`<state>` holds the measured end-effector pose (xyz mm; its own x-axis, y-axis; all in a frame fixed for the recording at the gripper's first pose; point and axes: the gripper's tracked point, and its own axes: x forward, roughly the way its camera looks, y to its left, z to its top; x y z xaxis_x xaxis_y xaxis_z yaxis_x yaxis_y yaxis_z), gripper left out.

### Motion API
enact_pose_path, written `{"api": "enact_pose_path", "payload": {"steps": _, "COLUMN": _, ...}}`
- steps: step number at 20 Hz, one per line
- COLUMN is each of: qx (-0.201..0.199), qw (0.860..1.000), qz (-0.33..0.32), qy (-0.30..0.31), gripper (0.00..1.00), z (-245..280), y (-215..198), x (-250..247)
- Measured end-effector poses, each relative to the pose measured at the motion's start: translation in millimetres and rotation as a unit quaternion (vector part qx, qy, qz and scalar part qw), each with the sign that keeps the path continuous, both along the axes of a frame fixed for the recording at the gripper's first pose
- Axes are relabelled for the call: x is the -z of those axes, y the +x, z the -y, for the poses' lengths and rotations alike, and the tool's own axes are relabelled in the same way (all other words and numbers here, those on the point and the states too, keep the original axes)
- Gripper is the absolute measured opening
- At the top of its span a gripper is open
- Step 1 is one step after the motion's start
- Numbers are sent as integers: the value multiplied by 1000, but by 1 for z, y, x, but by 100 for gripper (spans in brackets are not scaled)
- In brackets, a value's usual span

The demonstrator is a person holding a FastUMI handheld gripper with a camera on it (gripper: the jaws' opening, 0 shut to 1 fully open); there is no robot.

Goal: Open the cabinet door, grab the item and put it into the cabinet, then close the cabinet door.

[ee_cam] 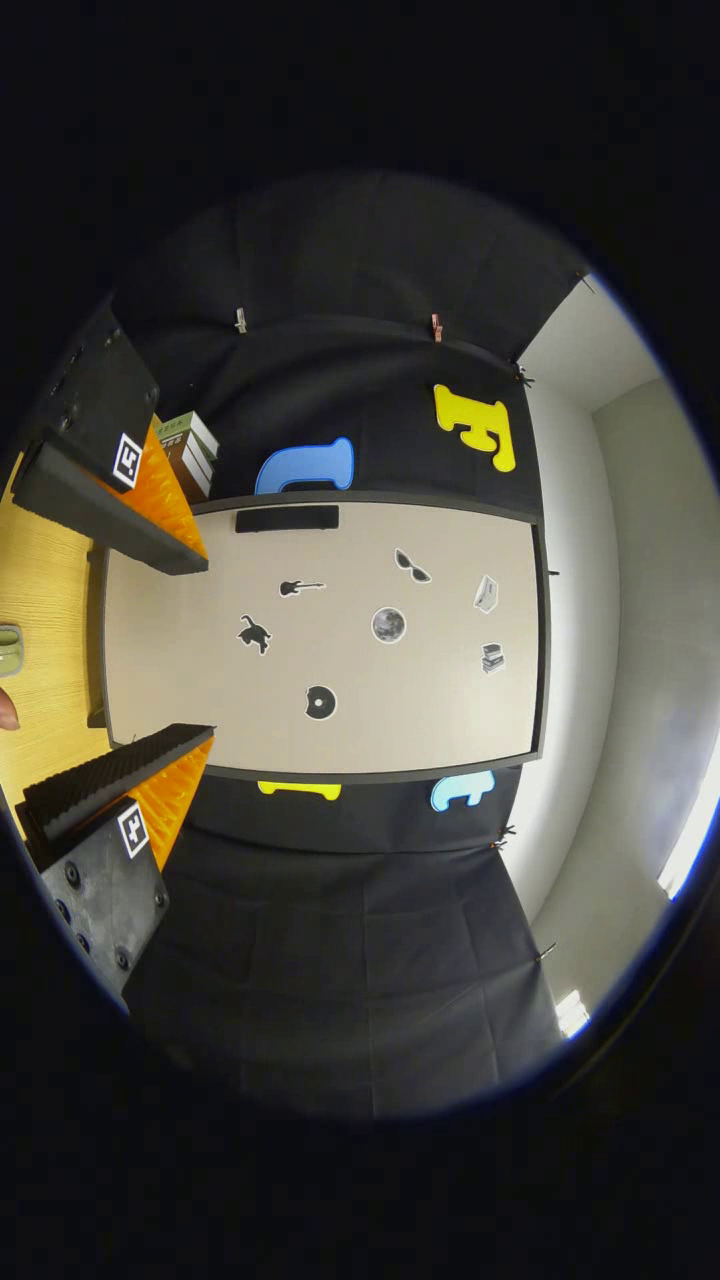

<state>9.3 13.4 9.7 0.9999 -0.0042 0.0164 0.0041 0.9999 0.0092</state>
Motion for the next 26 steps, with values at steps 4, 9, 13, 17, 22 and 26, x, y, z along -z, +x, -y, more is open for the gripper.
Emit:
{"api": "enact_pose_path", "payload": {"steps": 4, "qx": -4, "qw": 1000, "qz": 1, "qy": 1, "gripper": 97, "z": -7, "y": 9, "x": -4}}
{"api": "enact_pose_path", "payload": {"steps": 9, "qx": -21, "qw": 1000, "qz": 0, "qy": 5, "gripper": 97, "z": -36, "y": 31, "x": -10}}
{"api": "enact_pose_path", "payload": {"steps": 13, "qx": -36, "qw": 999, "qz": 7, "qy": -1, "gripper": 97, "z": -67, "y": 58, "x": -20}}
{"api": "enact_pose_path", "payload": {"steps": 17, "qx": -44, "qw": 999, "qz": 11, "qy": 4, "gripper": 97, "z": -99, "y": 95, "x": -25}}
{"api": "enact_pose_path", "payload": {"steps": 22, "qx": -40, "qw": 999, "qz": 8, "qy": -4, "gripper": 97, "z": -127, "y": 154, "x": -18}}
{"api": "enact_pose_path", "payload": {"steps": 26, "qx": -30, "qw": 999, "qz": -11, "qy": -11, "gripper": 97, "z": -137, "y": 200, "x": 2}}
